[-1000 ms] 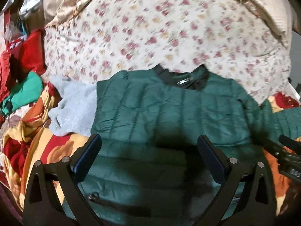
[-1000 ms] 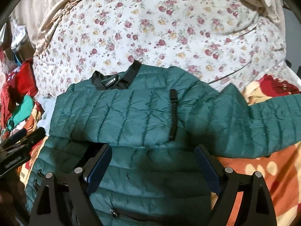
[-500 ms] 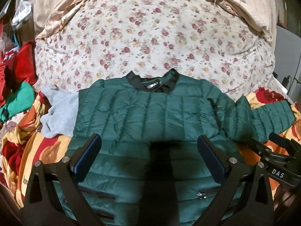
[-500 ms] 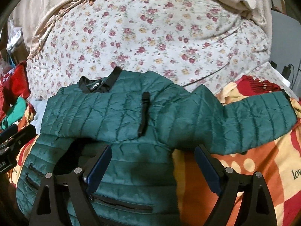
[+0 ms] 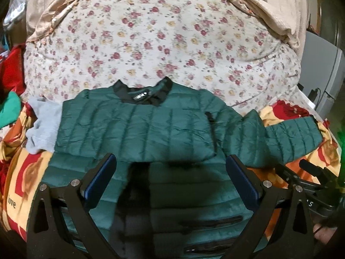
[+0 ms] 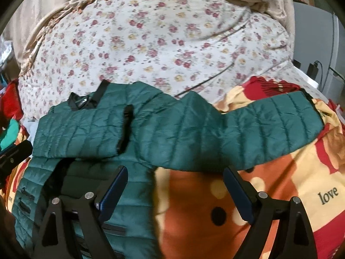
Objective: Fold large clothes
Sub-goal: 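Move the right gripper to the other sleeve cuff of the jacket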
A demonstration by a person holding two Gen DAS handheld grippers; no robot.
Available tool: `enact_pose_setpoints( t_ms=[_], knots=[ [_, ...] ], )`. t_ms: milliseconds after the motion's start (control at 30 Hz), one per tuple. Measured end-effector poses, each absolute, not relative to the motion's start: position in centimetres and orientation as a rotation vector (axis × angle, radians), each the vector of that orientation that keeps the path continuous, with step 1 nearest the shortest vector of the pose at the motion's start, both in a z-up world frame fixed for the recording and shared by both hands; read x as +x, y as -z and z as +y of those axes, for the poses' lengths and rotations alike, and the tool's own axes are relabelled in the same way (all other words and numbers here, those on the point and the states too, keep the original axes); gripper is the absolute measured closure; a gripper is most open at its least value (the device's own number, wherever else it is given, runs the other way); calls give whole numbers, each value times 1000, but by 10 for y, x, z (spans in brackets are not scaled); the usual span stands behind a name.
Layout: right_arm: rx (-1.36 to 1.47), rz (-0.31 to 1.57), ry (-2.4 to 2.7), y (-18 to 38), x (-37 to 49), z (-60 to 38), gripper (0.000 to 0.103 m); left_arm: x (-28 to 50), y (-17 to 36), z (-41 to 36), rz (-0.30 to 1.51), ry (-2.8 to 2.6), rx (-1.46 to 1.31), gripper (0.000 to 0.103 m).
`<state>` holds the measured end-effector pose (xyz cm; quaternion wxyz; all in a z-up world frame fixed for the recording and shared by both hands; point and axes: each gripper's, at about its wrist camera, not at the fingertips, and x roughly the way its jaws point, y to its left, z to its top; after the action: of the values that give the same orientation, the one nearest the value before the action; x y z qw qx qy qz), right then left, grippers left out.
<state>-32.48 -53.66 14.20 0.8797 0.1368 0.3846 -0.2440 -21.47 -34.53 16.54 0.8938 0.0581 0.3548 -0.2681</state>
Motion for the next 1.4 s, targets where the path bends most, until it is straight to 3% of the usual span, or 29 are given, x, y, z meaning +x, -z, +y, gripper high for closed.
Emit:
enact_pose_setpoints(
  t_ms=[1400],
  knots=[
    [379,846,724,-121,-359,-645,15,-179,-132,-359,845,535,63,1]
  ],
)
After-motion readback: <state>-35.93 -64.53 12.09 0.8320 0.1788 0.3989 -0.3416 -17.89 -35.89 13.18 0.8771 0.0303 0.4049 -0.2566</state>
